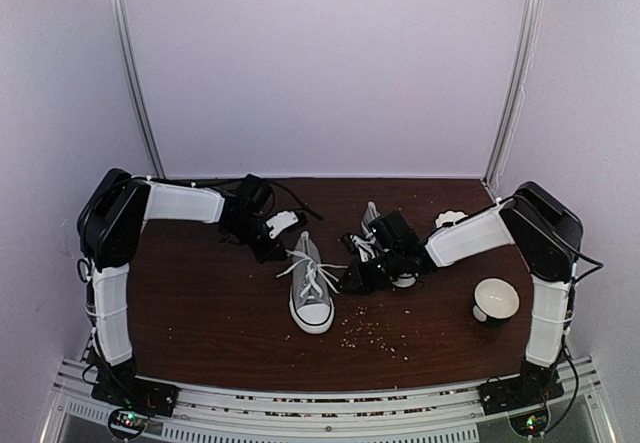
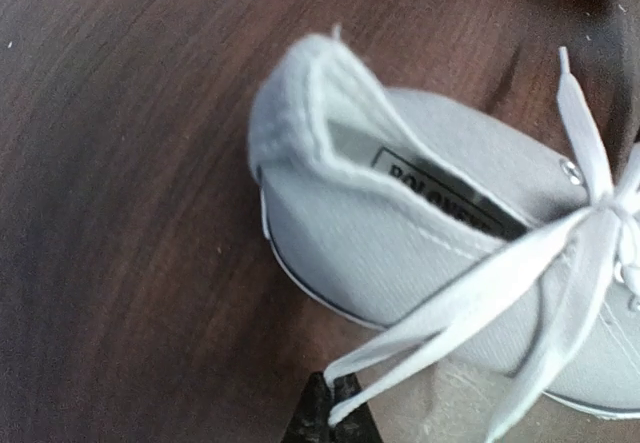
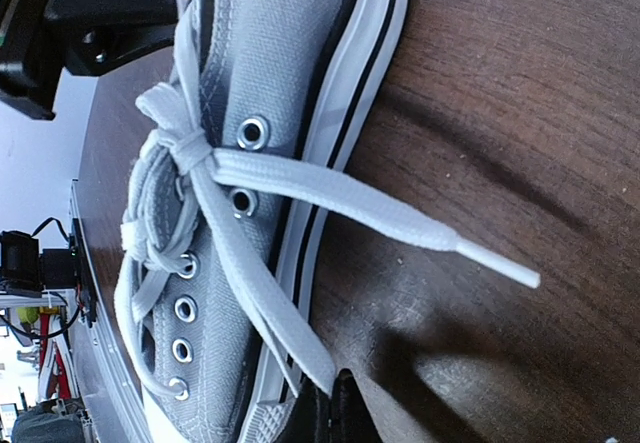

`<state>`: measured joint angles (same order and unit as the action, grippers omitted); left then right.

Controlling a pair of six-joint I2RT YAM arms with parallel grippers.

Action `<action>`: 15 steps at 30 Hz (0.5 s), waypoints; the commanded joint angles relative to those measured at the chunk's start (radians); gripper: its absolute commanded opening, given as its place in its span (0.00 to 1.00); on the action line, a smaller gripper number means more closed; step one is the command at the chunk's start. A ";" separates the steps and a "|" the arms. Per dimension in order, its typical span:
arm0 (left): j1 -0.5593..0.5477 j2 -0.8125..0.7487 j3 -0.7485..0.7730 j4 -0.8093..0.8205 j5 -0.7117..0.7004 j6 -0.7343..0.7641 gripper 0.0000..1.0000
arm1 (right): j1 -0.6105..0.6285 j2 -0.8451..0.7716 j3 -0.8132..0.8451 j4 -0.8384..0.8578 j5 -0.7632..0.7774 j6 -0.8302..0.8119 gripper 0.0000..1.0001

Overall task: Tie the shoes
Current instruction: Pull the loops with the shoelace from the shoe.

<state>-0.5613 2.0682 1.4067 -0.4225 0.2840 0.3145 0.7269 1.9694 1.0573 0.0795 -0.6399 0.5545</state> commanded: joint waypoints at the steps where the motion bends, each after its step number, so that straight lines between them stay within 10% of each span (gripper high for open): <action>1: -0.002 -0.127 -0.079 0.046 0.092 -0.096 0.00 | -0.006 0.002 0.046 -0.128 0.041 -0.030 0.00; 15: -0.008 -0.078 -0.130 -0.088 0.122 -0.208 0.00 | -0.050 0.021 0.033 -0.096 0.089 0.007 0.00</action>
<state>-0.5659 1.9614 1.2716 -0.4450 0.3866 0.1566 0.6994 1.9713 1.1183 -0.0151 -0.5777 0.5503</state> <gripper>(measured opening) 0.005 0.007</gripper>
